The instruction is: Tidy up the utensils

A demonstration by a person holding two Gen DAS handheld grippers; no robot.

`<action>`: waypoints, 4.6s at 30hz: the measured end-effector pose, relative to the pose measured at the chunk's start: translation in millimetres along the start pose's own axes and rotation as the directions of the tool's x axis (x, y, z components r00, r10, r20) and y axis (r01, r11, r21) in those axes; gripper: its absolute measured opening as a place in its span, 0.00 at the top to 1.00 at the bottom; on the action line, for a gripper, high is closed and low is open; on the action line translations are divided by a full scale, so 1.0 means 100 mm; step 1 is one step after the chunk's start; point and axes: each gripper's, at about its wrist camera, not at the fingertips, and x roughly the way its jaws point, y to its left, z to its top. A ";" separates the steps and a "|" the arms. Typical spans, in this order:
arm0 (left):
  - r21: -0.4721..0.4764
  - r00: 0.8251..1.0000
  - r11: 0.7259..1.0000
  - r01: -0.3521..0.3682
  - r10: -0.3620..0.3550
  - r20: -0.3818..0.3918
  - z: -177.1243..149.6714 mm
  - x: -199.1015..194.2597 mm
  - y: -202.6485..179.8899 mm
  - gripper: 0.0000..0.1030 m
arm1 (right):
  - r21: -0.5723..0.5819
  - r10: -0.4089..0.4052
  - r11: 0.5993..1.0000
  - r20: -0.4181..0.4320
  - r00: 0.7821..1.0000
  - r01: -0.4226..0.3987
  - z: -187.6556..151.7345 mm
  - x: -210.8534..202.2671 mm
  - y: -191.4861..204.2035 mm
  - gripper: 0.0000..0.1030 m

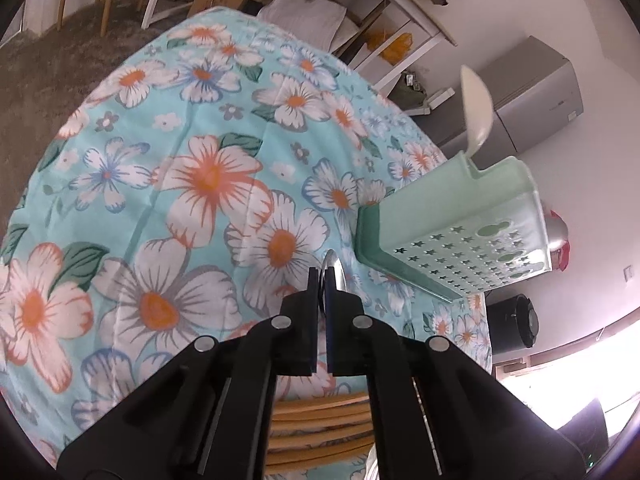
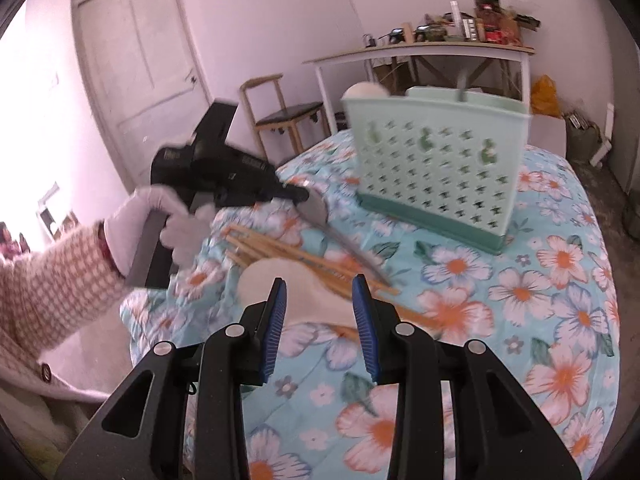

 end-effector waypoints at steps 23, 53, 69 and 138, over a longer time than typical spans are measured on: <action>-0.033 0.974 0.985 0.171 -0.164 0.158 -0.12 -0.35 0.20 0.98 | -0.559 -0.413 0.763 -0.033 0.910 0.325 -0.32 0.95 1.17 0.76; 0.333 0.830 0.942 -0.044 -0.151 0.537 0.04 -1.92 -1.12 0.98 | -0.022 -0.338 0.930 0.341 0.877 0.366 0.46 -0.95 0.40 0.98; 0.471 0.823 0.781 -0.411 0.096 0.560 0.60 -1.13 -2.07 0.98 | 0.157 -0.233 0.971 0.482 0.845 0.179 0.46 -1.45 -0.30 0.98; 0.450 0.982 0.882 -0.140 0.068 0.174 -1.51 -0.69 -0.57 0.29 | 0.230 -0.261 0.955 0.356 0.897 0.187 1.24 -0.60 -0.99 0.64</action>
